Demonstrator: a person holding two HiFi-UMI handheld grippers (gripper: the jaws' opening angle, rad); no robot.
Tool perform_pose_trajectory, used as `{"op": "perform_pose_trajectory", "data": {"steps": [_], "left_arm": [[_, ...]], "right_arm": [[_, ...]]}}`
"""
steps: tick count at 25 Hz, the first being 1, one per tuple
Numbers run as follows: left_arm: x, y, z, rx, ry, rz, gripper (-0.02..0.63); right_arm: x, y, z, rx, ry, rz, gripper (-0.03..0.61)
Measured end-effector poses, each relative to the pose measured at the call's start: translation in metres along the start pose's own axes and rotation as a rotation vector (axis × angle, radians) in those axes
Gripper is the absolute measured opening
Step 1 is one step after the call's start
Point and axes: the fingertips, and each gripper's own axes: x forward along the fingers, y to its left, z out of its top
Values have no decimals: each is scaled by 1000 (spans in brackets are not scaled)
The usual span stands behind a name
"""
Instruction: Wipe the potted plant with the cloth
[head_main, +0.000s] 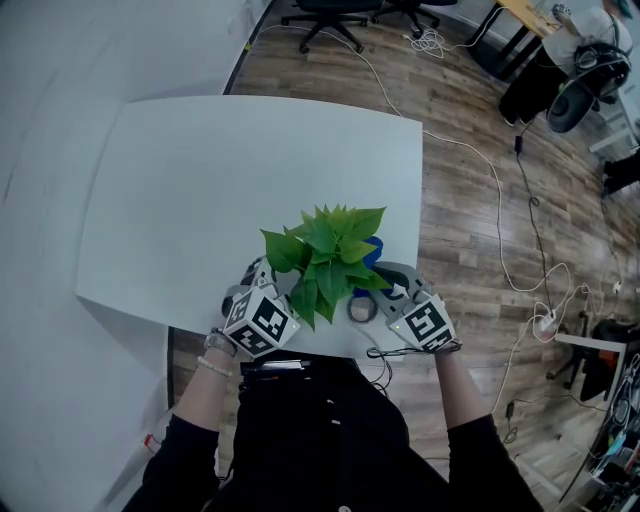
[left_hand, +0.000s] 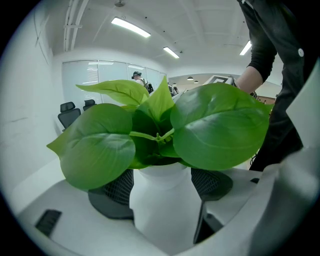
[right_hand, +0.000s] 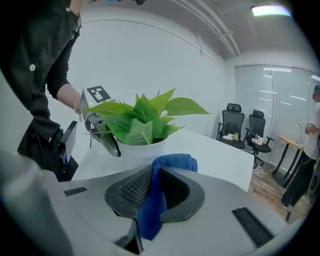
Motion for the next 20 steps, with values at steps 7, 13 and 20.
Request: {"op": "perform_pose_trajectory", "data": {"steps": [7,13,20], "left_arm": [[1,0,3,20,0,-35,374],[-2,2,3,31,-1,-58,373],[-4,3,4,36,-5,-65,370]], "right_arm": [[20,-36,23,-179,48,147,75],[46,-39,53,-363,125,314,75],[52,-34,56,-411,153,366,75]]}}
